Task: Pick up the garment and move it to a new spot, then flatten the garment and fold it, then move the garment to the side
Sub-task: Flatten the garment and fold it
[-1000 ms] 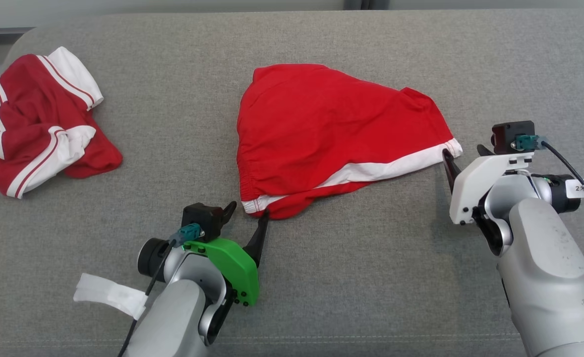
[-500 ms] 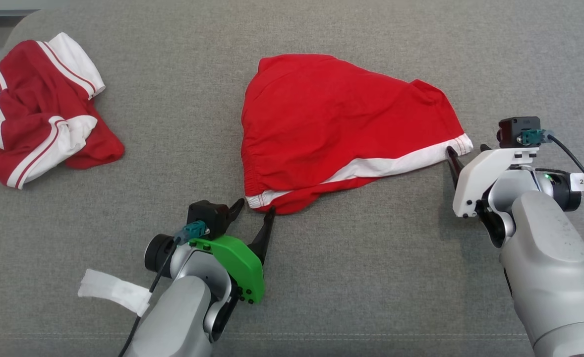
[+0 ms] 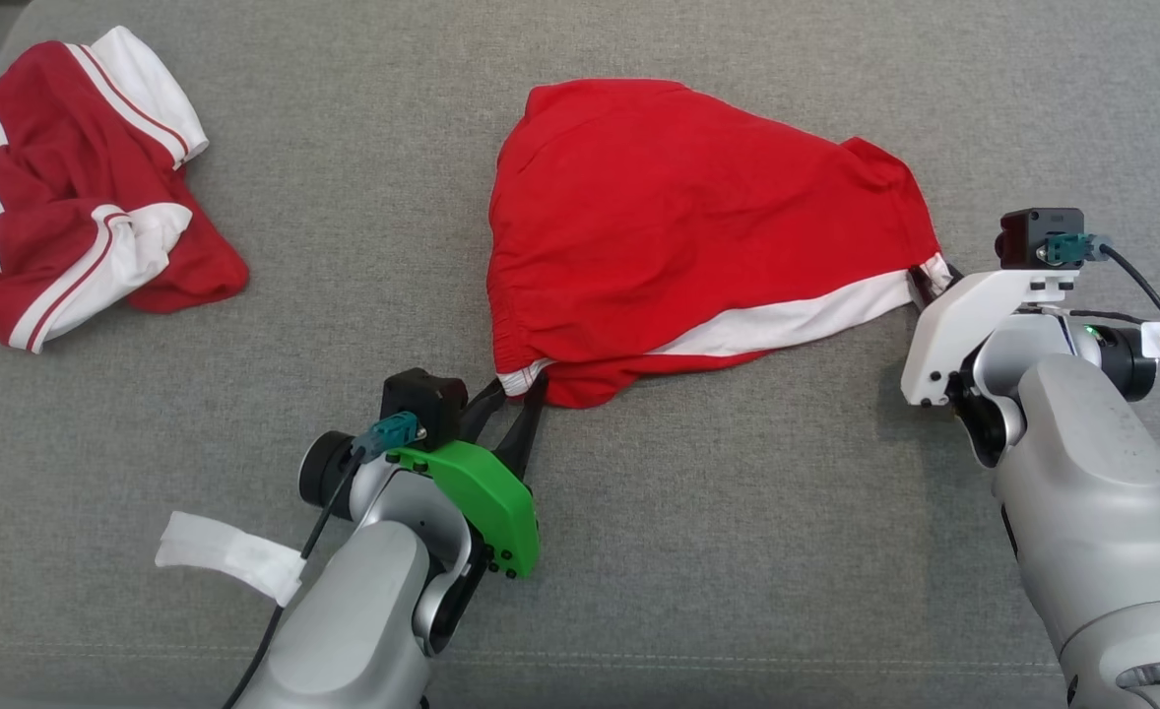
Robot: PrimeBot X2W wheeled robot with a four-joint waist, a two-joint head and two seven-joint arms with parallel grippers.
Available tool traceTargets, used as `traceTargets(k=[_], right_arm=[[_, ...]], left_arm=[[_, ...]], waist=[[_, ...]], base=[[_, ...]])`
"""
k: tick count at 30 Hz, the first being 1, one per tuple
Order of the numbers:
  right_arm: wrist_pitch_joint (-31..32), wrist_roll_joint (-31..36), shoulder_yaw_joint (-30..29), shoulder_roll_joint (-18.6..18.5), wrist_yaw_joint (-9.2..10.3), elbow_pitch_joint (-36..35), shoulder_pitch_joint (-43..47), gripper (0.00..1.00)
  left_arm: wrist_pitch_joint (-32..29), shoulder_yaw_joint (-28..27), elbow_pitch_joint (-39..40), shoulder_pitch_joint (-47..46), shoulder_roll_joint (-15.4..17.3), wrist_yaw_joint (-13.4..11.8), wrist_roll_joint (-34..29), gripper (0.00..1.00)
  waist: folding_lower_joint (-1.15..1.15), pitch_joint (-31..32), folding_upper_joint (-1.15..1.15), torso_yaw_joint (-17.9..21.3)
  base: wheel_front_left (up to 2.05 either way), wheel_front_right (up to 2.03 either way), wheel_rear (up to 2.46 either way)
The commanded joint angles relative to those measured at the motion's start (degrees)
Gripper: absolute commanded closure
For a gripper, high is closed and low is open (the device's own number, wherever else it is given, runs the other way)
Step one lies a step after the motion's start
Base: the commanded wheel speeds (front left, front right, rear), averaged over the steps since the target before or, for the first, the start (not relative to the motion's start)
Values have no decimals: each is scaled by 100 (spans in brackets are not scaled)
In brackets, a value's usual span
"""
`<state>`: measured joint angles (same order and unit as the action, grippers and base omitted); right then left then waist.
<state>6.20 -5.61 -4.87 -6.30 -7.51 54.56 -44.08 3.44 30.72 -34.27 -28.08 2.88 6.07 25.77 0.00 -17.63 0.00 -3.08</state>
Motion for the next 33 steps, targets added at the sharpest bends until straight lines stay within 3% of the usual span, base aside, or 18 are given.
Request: traceTargets(k=[1,3,6,9,10,11,18,23,33], right_arm=[[21,7,6,4,6,196,66,88],[-21,12,-5,-11,8,284,91,99],[-60,-10,-20,-20,8,379,113,100],[-116,-9,-64,-107,8,454,141,100],[-148,-8,-89,-130,8,466,144,100],[-167,-7,-98,-141,8,486,142,100],[-328,-203,-144,-87,6,439,-37,100],[-174,-760,-61,48,6,242,-223,100],[18,-2035,268,60,5,-817,-297,100]], left_arm=[[20,16,74,17,20,30,68,63],[24,15,166,83,48,36,110,67],[-21,17,315,199,86,32,160,68],[-92,18,487,308,125,45,254,81],[-117,27,550,345,142,48,281,96],[-99,11,629,377,161,48,327,100],[-310,-91,1065,399,233,97,772,100],[-610,-104,1415,66,342,132,1142,100],[-561,-414,1619,-869,438,139,1432,100]], waist=[[0,13,0,-26],[0,50,0,-47],[0,134,0,-61],[0,241,0,-71],[0,276,0,-74],[0,314,0,-78],[0,488,0,-21],[0,542,0,111],[0,958,0,481]], base=[[0,0,0],[0,0,0],[0,0,0],[0,0,0],[0,0,0],[0,0,0],[0,0,0],[0,0,0],[0,0,0]])
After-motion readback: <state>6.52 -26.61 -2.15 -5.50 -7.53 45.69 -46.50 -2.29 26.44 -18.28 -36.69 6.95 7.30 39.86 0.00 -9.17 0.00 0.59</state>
